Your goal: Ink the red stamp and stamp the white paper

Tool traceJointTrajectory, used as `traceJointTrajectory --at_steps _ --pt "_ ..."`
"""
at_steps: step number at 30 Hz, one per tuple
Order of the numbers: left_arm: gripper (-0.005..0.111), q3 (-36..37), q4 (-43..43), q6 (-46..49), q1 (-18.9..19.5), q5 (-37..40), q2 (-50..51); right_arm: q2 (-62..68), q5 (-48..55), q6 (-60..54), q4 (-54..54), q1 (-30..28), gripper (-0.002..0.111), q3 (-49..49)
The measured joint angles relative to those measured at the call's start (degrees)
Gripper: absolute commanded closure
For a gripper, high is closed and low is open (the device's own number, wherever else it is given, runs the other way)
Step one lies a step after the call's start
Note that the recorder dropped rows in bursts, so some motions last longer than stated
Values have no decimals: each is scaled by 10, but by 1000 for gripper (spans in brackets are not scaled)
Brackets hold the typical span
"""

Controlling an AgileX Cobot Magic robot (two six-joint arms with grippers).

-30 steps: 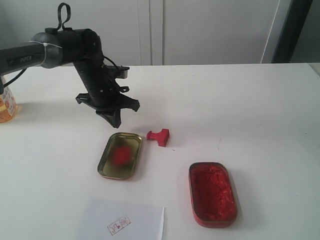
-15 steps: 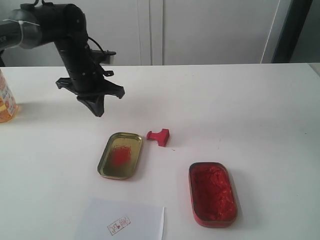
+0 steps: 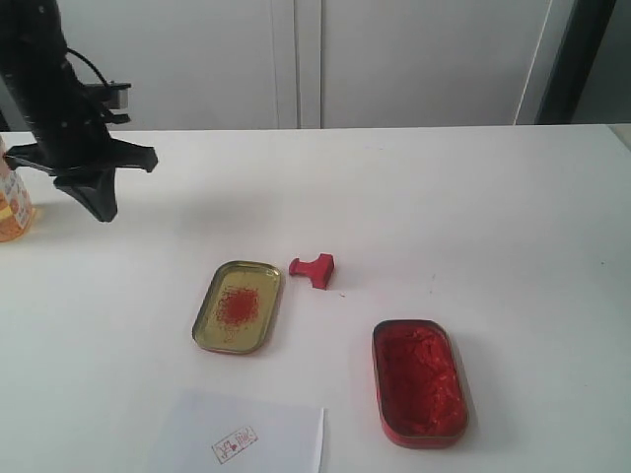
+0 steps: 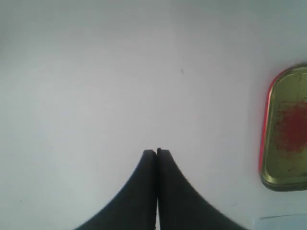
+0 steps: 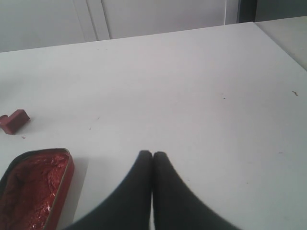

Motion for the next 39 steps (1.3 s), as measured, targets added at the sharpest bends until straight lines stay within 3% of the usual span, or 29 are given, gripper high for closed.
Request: traceJointTrajectory --at_steps 11,24,39 --pt "107 115 9 -1 52 0 -109 0 0 0 0 0 108 0" --pt "107 310 11 5 53 -63 -306 0 0 1 0 0 108 0" --pt "107 478 11 6 53 -83 -569 0 0 1 0 0 108 0"
